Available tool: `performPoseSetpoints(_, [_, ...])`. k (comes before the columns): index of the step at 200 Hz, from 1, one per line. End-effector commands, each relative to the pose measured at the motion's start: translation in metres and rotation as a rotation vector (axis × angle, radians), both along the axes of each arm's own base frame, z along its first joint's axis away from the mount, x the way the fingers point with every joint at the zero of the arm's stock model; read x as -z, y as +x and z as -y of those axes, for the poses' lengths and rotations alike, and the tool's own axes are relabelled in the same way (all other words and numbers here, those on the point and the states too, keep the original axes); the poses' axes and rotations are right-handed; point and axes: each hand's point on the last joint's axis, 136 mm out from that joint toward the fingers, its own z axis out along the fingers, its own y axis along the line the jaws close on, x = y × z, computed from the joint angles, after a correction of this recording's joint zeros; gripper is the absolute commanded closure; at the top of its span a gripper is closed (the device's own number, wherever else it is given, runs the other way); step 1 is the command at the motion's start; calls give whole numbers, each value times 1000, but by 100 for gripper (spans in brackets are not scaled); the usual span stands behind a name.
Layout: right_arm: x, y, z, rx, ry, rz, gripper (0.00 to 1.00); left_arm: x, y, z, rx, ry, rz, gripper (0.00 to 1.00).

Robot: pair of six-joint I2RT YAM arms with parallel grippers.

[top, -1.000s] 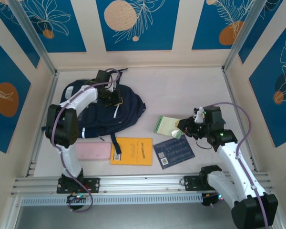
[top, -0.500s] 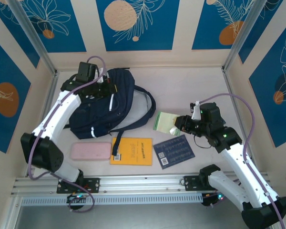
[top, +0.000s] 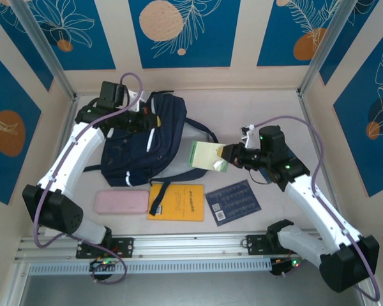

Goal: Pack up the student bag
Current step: Open the student bag at the middle-left of the table, then place the personal item in the student bag.

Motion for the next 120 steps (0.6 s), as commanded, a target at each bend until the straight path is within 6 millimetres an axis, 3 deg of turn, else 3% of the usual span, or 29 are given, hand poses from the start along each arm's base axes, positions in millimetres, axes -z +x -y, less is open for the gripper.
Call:
performPoseSetpoints(1, [-23,15,-20,-42,103,46,100,-78,-7,25,181,-168,238,100])
performPoseSetpoints(50, [-7,49,-36,15,69,41,100,-93,-8,35,244,-225,237,100])
performPoseSetpoints(120, [-5,73,-56,20,92,25,100,-85,-2,43,277,-259,191,100])
